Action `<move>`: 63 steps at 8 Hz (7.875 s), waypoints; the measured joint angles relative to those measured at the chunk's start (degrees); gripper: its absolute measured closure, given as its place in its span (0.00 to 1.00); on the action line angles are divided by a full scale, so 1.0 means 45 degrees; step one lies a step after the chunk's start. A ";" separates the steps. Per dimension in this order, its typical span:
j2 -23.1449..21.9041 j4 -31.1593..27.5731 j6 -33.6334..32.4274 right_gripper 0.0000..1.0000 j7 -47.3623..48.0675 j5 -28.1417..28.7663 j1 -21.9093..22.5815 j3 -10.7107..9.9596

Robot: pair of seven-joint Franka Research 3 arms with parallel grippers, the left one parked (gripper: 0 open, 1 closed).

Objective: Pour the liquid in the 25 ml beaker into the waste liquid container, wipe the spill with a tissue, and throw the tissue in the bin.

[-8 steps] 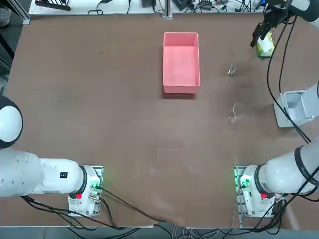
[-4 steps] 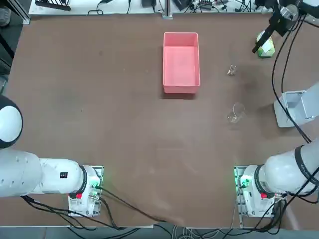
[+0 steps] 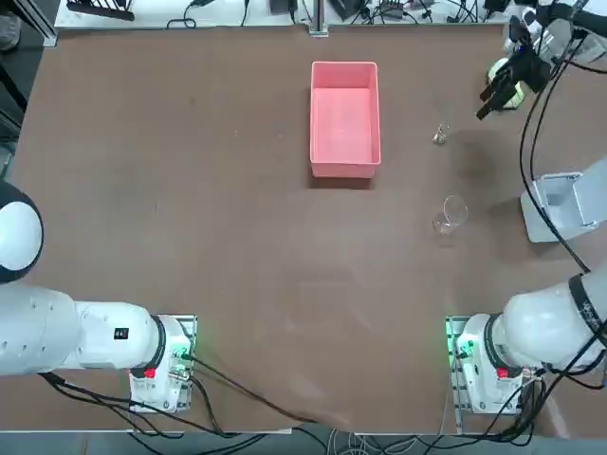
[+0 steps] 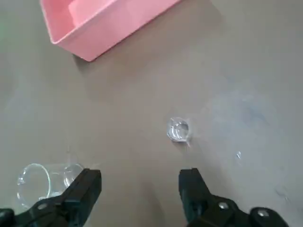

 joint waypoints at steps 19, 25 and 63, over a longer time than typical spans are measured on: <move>0.4854 0.0928 0.1115 0.00 -0.9667 0.5129 -0.1158 0.0255; 0.5225 0.1019 0.0989 0.00 -1.0159 0.5459 -0.1153 0.0394; 0.5189 0.1669 0.1040 0.53 -1.0690 0.6651 -0.0241 0.0516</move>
